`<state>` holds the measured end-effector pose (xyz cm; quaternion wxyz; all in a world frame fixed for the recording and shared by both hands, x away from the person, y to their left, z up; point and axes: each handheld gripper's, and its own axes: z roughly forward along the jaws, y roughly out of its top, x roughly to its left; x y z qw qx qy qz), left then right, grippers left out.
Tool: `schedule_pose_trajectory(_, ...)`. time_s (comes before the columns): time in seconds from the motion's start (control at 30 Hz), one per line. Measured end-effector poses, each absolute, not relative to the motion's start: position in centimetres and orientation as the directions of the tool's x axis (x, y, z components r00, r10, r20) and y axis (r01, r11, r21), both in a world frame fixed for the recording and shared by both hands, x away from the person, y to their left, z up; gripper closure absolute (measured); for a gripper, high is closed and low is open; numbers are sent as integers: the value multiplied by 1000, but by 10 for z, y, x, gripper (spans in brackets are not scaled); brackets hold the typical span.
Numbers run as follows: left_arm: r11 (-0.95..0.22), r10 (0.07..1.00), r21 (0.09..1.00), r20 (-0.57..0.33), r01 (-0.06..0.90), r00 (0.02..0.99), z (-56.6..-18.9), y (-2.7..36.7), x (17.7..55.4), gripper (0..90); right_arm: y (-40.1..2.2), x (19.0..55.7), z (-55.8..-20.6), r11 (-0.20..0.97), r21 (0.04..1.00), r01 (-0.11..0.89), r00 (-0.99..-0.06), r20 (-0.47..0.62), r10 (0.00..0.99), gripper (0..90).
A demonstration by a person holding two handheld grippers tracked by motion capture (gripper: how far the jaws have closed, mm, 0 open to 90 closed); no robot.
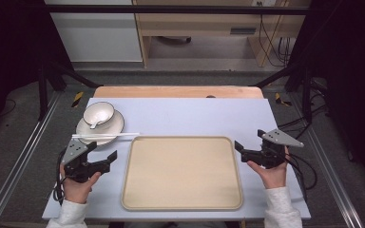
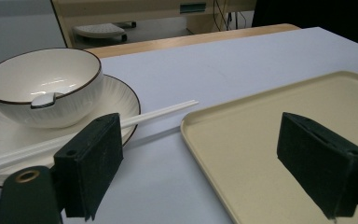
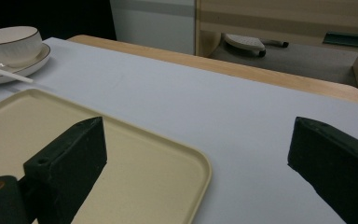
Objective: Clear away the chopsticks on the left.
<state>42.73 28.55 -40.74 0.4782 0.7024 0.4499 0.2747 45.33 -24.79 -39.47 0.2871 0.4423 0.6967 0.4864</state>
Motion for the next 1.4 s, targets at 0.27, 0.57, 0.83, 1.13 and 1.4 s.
schedule_pose_trajectory(0.27, -149, 890, 915, -40, 374, 453, -407, 292, 431, 143, -249, 452, -394, 137, 932, 336, -441, 27, 897, 47)
schedule_pose_trajectory(0.57, -184, 886, 907, -12, 378, 463, -405, 303, 442, 149, -247, 451, -391, 143, 934, 328, -443, 18, 896, 44)
schedule_pose_trajectory(0.83, -211, 890, 898, 13, 386, 457, -398, 320, 456, 158, -241, 453, -392, 160, 927, 340, -451, 11, 892, 42)
schedule_pose_trajectory(1.13, -253, 898, 875, 54, 412, 437, -398, 341, 476, 179, -237, 454, -393, 170, 922, 348, -454, 7, 891, 42)
schedule_pose_trajectory(1.4, -309, 896, 825, 85, 473, 437, -418, 339, 502, 226, -235, 455, -394, 173, 920, 351, -457, 7, 889, 43)
